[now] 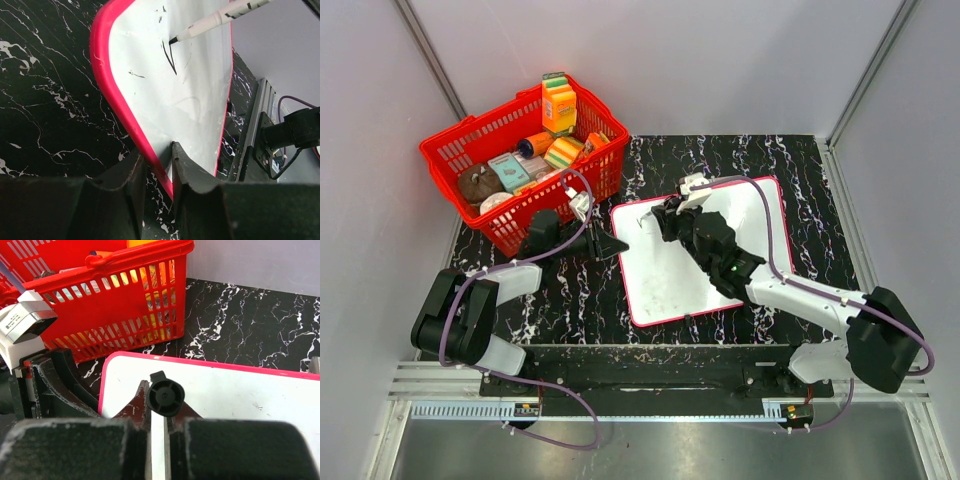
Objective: Write a sentence on the whiteboard
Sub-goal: Write with the whiteboard marker on the whiteboard.
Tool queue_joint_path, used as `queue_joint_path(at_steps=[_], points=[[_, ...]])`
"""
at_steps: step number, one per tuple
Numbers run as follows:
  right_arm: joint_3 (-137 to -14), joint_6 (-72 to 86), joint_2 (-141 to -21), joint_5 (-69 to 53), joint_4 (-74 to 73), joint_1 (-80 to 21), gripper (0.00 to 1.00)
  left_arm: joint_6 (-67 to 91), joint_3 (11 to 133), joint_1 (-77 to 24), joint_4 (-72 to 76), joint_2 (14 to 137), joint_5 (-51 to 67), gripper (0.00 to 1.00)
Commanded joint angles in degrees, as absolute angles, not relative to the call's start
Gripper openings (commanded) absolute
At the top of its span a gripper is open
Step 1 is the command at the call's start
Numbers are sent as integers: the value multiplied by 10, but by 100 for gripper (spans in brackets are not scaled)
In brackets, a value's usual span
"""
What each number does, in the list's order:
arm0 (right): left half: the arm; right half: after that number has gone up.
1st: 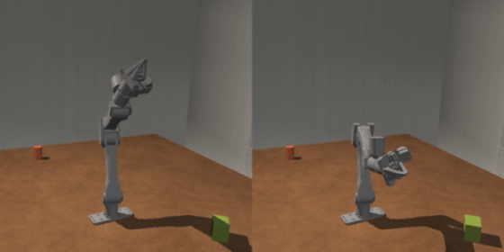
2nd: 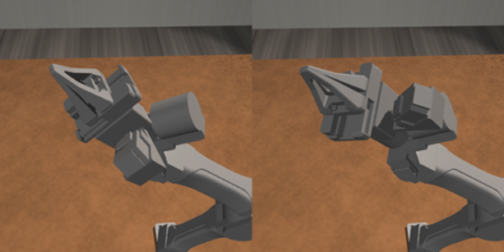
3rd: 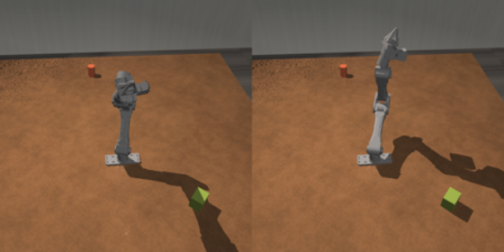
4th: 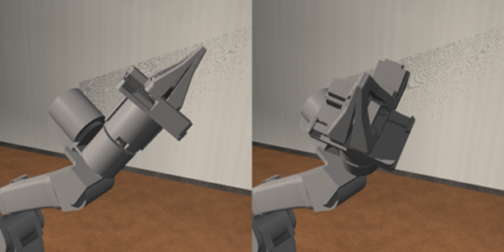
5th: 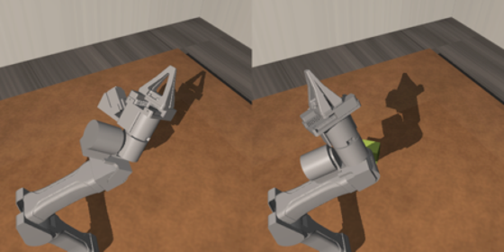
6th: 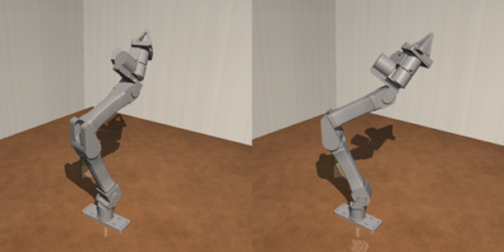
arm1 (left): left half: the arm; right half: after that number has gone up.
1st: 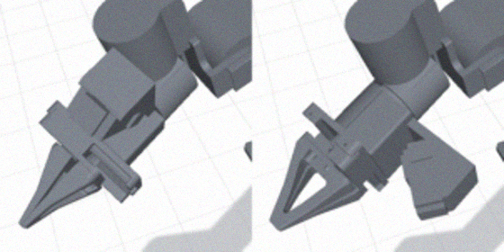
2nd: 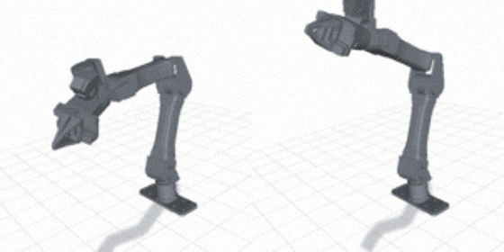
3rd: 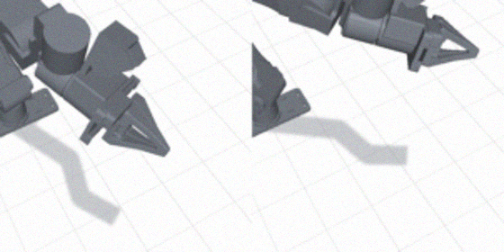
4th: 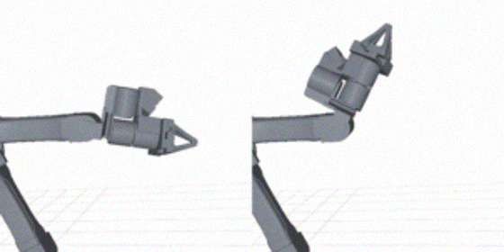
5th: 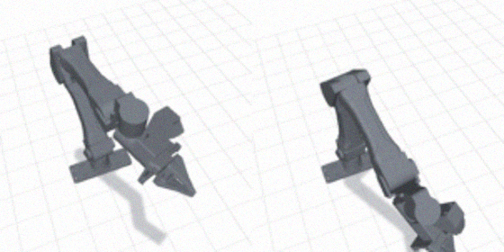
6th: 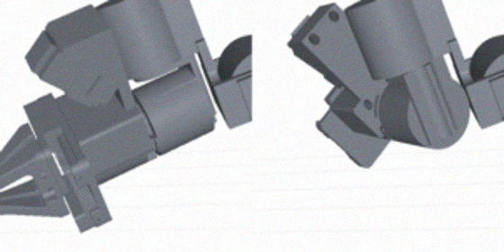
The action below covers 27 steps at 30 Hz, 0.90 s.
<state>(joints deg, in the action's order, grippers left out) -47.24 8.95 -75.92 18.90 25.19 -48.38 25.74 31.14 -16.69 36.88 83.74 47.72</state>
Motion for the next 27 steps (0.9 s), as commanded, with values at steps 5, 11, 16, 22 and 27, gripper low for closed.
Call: queue_joint_path(at_steps=[5, 11, 16, 22, 27], points=[[-493, 62, -774, 232, 243, -485, 0, 203, 323, -184, 375, 845, 481, 0], [-475, 74, -759, 222, 236, -485, 0, 203, 324, -184, 374, 845, 481, 0], [-458, 83, -744, 217, 226, -484, 0, 202, 324, -184, 374, 846, 480, 0], [-443, 103, -730, 211, 220, -485, 0, 202, 324, -184, 374, 846, 480, 0], [-436, 115, -727, 207, 208, -485, 0, 202, 325, -185, 374, 846, 480, 0]])
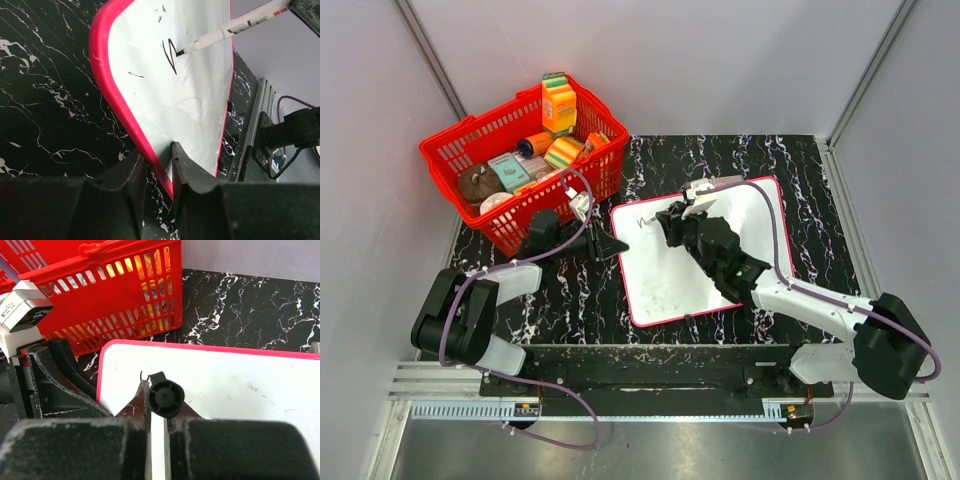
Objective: Write a sentence on the whiteboard
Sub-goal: Write with the whiteboard marker on the whiteboard.
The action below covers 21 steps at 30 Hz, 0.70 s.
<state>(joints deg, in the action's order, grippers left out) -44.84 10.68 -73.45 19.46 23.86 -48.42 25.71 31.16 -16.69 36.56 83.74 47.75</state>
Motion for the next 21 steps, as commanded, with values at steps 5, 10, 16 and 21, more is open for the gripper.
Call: queue_joint_path(at_steps=[5, 10, 16, 21], points=[[-430, 121, -722, 210, 203, -485, 0, 201, 326, -185, 374, 846, 479, 0], [-435, 116, -724, 217, 201, -485, 0, 201, 325, -185, 373, 846, 479, 0], [-451, 101, -728, 243, 201, -485, 0, 201, 326, -185, 372, 846, 479, 0], [-466, 98, -736, 252, 205, -485, 0, 200, 326, -185, 369, 845, 479, 0]])
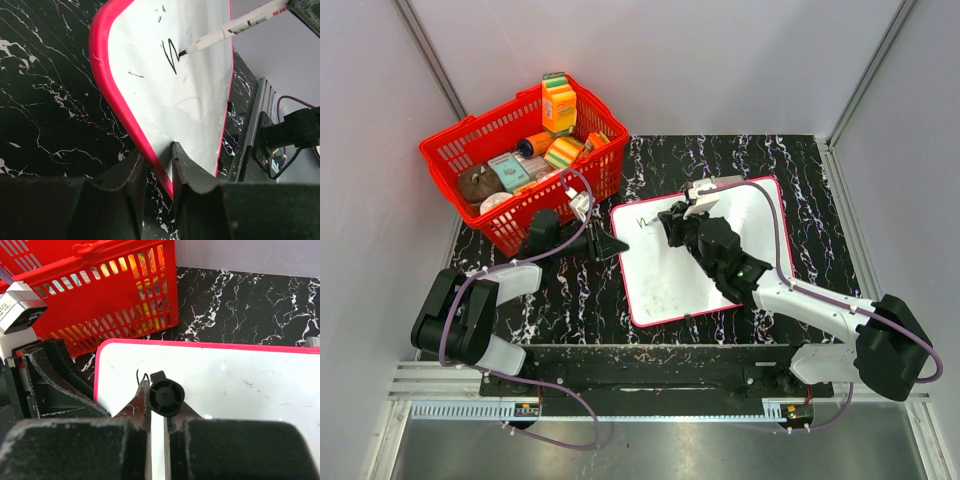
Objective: Write a sentence on the whiteboard
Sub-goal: Write with the whiteboard marker on the whiteboard.
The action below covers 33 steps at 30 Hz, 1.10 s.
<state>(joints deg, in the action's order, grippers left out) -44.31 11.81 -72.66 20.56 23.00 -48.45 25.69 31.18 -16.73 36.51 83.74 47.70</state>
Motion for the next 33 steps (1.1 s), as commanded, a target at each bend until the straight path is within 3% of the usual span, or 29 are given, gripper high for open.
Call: queue_joint_path(at_steps=[1, 19, 33], points=[[-467, 97, -735, 253, 207, -485, 0, 200, 327, -185, 369, 845, 480, 0], [-505, 87, -765, 262, 215, -485, 0, 199, 327, -185, 369, 845, 480, 0], [-428, 101, -661, 258, 248, -485, 0, 197, 327, -185, 367, 846, 479, 0]])
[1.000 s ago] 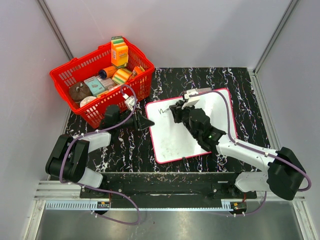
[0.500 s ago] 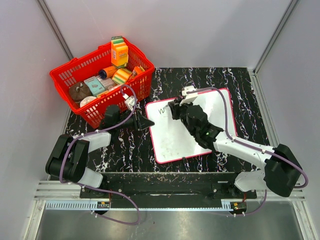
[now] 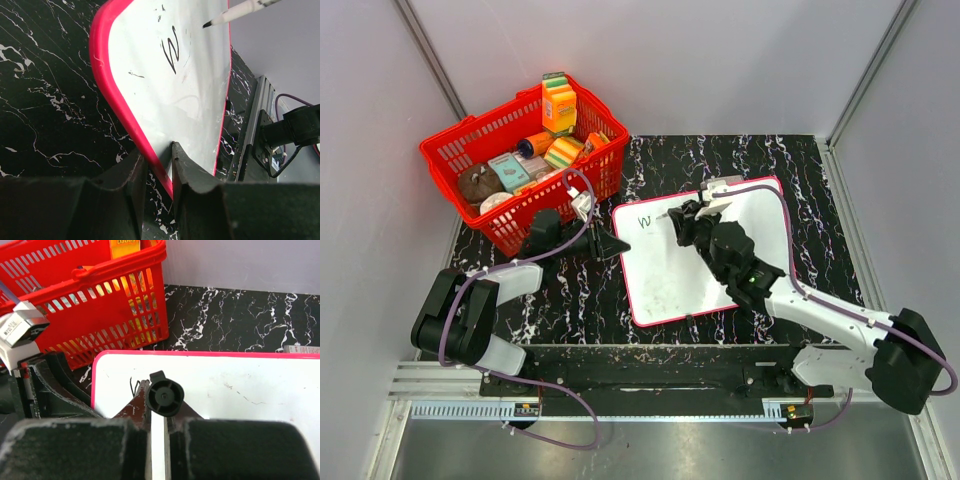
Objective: Write a sentence on the whiteboard
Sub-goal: Write with the whiteboard marker on the whiteboard.
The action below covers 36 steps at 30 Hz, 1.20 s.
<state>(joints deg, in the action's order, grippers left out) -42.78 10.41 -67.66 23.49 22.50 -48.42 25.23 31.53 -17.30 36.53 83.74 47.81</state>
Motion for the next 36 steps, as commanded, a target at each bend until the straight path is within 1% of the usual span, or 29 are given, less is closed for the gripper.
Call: queue_joint_path(at_steps=[1, 14, 31, 36], points=[[-428, 100, -662, 258, 248, -484, 0, 197, 327, -185, 367, 845, 478, 0], [-456, 103, -706, 255, 250, -485, 0, 196, 328, -185, 366, 846, 479, 0], [-458, 91, -709, 275, 260, -484, 0, 195, 327, -187, 366, 846, 479, 0], [-463, 90, -715, 265, 256, -484, 0, 195, 328, -188, 366, 846, 480, 0]])
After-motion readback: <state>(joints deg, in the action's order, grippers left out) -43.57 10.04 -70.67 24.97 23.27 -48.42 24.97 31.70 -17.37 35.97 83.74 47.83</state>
